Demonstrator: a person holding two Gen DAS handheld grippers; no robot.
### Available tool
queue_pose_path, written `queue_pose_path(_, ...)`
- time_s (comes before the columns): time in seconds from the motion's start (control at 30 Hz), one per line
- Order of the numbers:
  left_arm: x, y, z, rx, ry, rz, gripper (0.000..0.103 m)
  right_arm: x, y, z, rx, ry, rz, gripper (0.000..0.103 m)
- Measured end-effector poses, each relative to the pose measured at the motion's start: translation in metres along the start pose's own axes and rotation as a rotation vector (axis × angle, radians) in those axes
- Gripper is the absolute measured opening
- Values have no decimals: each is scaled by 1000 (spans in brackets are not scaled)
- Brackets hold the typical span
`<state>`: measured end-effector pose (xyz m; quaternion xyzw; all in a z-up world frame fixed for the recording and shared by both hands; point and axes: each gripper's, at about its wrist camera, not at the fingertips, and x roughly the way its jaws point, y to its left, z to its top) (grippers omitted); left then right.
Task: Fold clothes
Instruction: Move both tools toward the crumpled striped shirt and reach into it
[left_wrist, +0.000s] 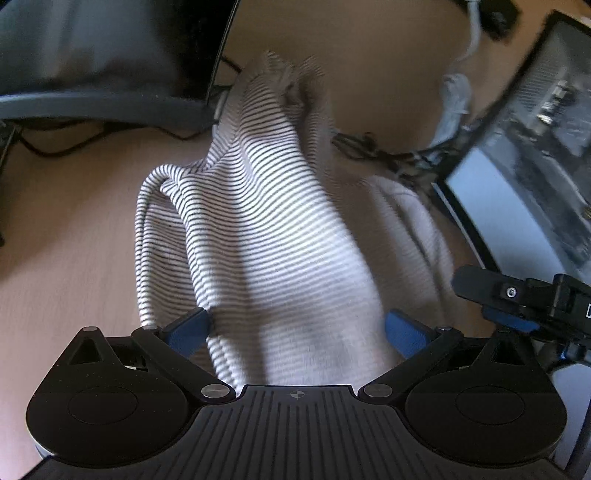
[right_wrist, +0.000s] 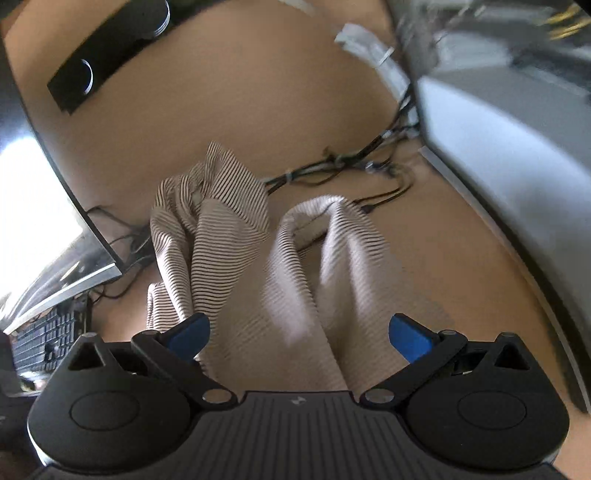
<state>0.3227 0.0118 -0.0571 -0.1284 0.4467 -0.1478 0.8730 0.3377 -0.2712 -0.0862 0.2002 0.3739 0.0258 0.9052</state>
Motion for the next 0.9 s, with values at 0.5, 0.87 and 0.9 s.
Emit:
queue_pose_path(0.5, 0, 14, -2, -12, 54, 4, 103, 65, -6, 0, -51, 83, 157, 103)
queue_pose_path(0.87, -54, 42, -53, 42, 130, -81, 103, 24, -6, -41, 24, 184, 242, 103)
queue_pose_path(0.9, -61, 45, -58, 50, 140, -89, 103, 18, -4, -47, 23, 194, 243, 103)
